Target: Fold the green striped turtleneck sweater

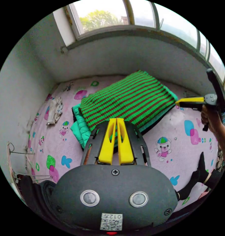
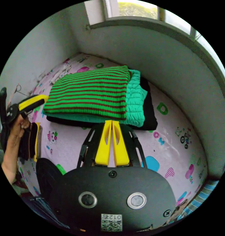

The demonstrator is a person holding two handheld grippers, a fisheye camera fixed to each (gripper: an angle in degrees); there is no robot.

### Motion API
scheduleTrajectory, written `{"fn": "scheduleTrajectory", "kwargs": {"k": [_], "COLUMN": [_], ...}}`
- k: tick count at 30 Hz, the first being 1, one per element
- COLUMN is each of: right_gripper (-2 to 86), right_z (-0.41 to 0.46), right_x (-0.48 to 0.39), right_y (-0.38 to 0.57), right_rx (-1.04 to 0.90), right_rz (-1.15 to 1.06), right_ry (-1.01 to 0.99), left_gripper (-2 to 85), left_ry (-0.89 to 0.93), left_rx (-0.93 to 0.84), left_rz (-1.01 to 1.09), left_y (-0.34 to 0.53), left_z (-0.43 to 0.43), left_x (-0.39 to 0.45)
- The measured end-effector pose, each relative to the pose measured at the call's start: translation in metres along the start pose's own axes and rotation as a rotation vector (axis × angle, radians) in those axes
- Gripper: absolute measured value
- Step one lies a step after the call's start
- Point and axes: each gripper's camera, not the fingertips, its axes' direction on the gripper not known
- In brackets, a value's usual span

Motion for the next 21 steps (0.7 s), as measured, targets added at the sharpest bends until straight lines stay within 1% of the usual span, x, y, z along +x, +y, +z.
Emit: {"fn": "scheduleTrajectory", "kwargs": {"k": [2,3,4,5,7,10,13,16,18,21], "right_gripper": [-1.0,-1.0,-1.0,-1.0,-1.0,-1.0,-1.0,-1.0,-1.0,-1.0], "right_z": [-0.011,-0.012,-0.015,-0.015,-0.014,-0.01,-0.011,-0.018,-0.023,-0.028], "right_x": [-0.006,-0.007,-0.006,-0.005,-0.001,0.009,0.017,0.022,0.024,0.025], "right_y": [0.047,0.06,0.087,0.116,0.163,0.247,0.33,0.405,0.447,0.517], "right_rx": [-0.002,-0.004,-0.006,-0.016,-0.04,-0.096,-0.148,-0.154,-0.143,-0.119], "right_rz": [-0.024,-0.021,-0.003,0.021,0.075,0.195,0.314,0.405,0.454,0.532], "right_ry": [0.059,0.068,0.081,0.095,0.116,0.115,0.123,0.121,0.125,0.135], "left_gripper": [0.3,0.4,0.5,0.6,0.7,0.8,0.8,0.8,0.8,0.8], "left_ry": [0.071,0.138,0.173,0.248,0.41,0.554,0.7,0.742,0.797,0.846], "left_rx": [0.084,0.116,0.124,0.126,0.102,0.042,-0.022,-0.045,-0.045,-0.061], "left_rz": [0.002,0.011,0.018,0.035,0.079,0.14,0.258,0.354,0.462,0.517], "left_y": [0.007,0.013,0.015,0.021,0.032,0.042,0.059,0.071,0.082,0.097], "left_z": [-0.012,-0.015,-0.015,-0.012,-0.002,0.006,0.001,-0.011,-0.023,-0.025], "left_x": [0.015,0.028,0.036,0.053,0.094,0.14,0.208,0.248,0.282,0.318]}}
